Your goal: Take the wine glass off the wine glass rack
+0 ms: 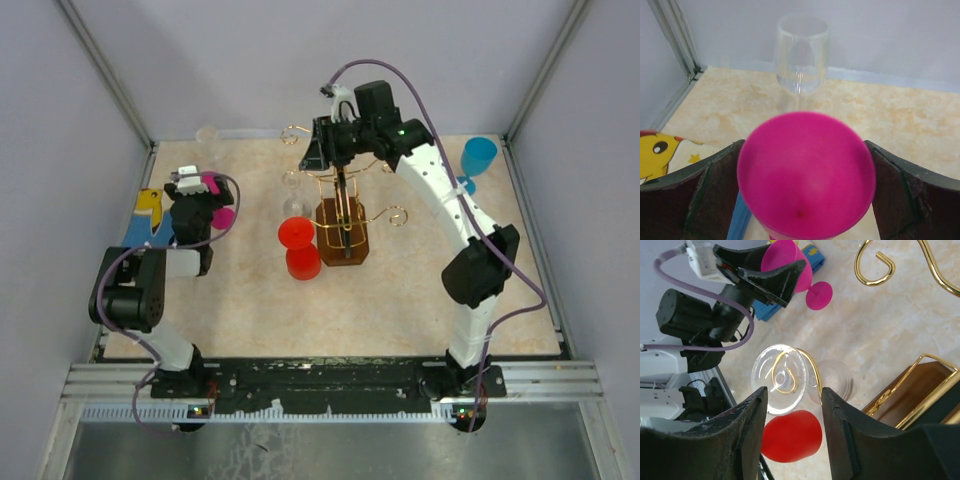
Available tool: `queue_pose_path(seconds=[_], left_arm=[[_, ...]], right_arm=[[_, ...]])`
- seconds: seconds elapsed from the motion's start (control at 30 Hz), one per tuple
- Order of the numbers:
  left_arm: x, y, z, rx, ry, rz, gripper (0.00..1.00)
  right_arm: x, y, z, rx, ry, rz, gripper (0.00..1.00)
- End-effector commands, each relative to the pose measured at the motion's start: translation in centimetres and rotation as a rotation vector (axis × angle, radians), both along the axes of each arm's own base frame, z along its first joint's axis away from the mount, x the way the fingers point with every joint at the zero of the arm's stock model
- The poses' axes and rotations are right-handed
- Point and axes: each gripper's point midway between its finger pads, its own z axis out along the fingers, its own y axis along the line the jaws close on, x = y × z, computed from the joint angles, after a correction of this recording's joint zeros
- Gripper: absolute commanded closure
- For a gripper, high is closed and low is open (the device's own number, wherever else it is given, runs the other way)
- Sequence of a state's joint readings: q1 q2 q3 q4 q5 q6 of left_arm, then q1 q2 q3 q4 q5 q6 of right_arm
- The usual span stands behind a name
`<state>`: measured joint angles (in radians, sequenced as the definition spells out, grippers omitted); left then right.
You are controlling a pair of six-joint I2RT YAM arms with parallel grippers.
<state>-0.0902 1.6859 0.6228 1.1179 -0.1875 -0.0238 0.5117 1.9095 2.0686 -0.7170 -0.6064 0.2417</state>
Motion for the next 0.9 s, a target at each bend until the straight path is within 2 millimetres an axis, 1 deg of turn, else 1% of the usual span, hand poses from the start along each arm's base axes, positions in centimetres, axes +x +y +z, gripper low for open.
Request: queue_pose_path(seconds=[0.0, 0.17, 0.3, 0.4, 0.5, 0.6, 0.87], left_arm=[[-0.3, -0.9, 4.4, -0.048, -0.120, -0.024, 0.00], [-0.6, -1.1, 6.1, -0.054, -0.155, -0.027, 0.00], [-0.8, -1.4, 7.8, -0.053, -0.187, -0.032, 0.00], [-0.8, -1.8, 9.2, -0.050, -0.211, -0.037, 0.00], [-1.0, -1.9, 10.8, -0.044, -0.241, -0.032, 0.00], [-1.1, -2.2, 12.3, -0.046, -0.266, -0.039, 0.00], [-1.8, -2.5, 15.3, -0.064, -0.320, -0.054, 0.00]], right_arm=[[-0.9, -0.8, 2.6, 0.030, -0.024, -0.025, 0.53], [-0.6, -0.5, 2.2, 0.015, -0.018, -0.026, 0.54], [-0.8, -0.2, 2.8, -0.003, -0.039, -0.028, 0.55], [-1.1, 0.1, 3.2, -0.020, -0.057, -0.035, 0.55], [-1.8, 0.5, 3.3, -0.045, -0.066, -0.039, 0.55], [-2.0, 0.8, 3.3, -0.061, -0.069, -0.052, 0.55], [-1.7, 1.3, 2.3, -0.084, -0.032, -0.100, 0.56]])
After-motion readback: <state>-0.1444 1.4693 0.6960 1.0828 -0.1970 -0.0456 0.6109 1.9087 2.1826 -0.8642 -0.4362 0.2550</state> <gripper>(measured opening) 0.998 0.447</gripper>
